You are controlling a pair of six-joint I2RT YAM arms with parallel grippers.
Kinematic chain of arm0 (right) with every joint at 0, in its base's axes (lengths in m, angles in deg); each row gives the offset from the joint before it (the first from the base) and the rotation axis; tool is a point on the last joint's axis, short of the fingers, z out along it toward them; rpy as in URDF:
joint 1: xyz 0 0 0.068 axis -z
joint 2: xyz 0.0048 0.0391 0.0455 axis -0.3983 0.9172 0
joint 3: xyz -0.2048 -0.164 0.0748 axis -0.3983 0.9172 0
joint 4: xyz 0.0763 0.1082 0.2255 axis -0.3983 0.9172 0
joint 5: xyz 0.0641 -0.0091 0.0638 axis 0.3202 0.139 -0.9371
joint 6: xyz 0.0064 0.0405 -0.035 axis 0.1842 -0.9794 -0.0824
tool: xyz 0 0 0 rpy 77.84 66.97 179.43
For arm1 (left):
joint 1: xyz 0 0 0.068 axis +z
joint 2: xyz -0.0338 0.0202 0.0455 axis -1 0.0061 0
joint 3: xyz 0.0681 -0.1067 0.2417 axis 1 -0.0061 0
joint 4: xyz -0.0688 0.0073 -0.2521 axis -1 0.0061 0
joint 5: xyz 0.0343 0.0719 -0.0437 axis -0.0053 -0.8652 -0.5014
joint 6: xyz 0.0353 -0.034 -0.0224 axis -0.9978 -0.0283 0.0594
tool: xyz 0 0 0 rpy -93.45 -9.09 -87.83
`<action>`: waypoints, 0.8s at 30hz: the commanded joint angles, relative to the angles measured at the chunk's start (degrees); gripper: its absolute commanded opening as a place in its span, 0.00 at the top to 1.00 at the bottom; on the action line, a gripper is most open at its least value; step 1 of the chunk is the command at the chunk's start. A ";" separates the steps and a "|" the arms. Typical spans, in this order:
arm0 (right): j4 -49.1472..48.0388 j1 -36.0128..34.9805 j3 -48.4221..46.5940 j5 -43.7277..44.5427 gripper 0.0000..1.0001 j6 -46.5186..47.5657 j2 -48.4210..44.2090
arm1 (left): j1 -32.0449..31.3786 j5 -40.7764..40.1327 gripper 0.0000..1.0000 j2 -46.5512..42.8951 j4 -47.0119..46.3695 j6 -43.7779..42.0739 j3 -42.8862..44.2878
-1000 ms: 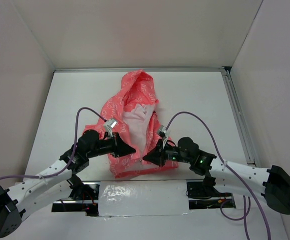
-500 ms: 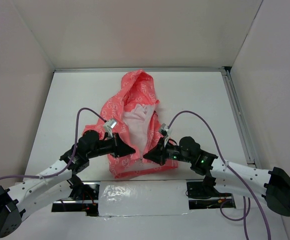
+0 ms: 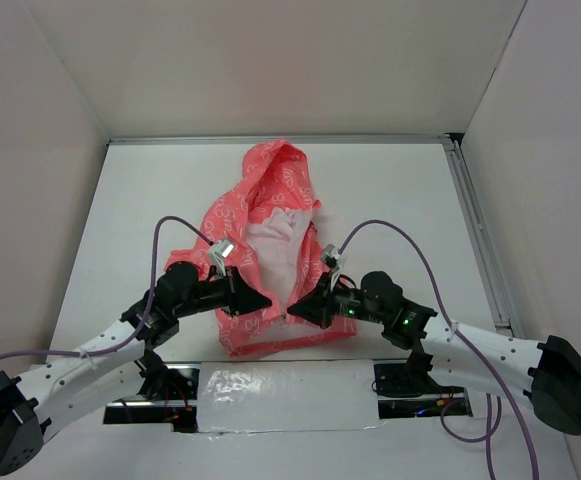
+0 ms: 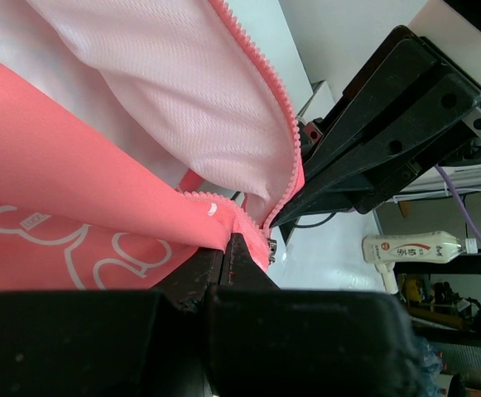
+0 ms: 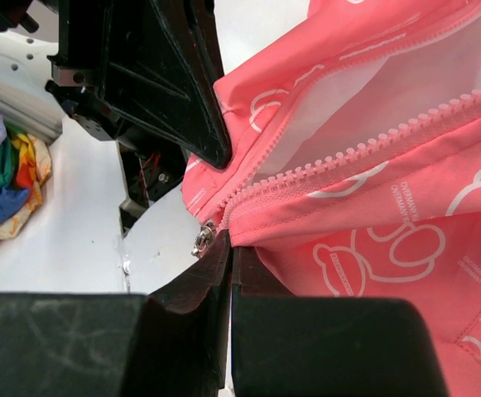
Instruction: Zip up the jacket
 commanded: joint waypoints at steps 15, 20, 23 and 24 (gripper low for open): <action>-3.20 0.89 -4.13 -2.04 1.00 -2.96 2.44 | -0.35 0.57 1.00 -1.36 -4.93 -0.63 -0.71; 2.24 0.89 -7.20 0.33 1.00 -4.72 4.11 | -0.35 0.13 1.00 -1.36 -5.01 -0.98 -0.97; 5.50 0.89 -9.13 1.91 1.00 -6.12 5.60 | -0.35 0.04 1.00 -2.06 -5.80 -1.16 -1.68; 7.59 0.89 -9.66 2.44 1.00 -7.00 6.39 | -0.35 -0.22 1.00 -2.24 -5.89 -1.25 -1.85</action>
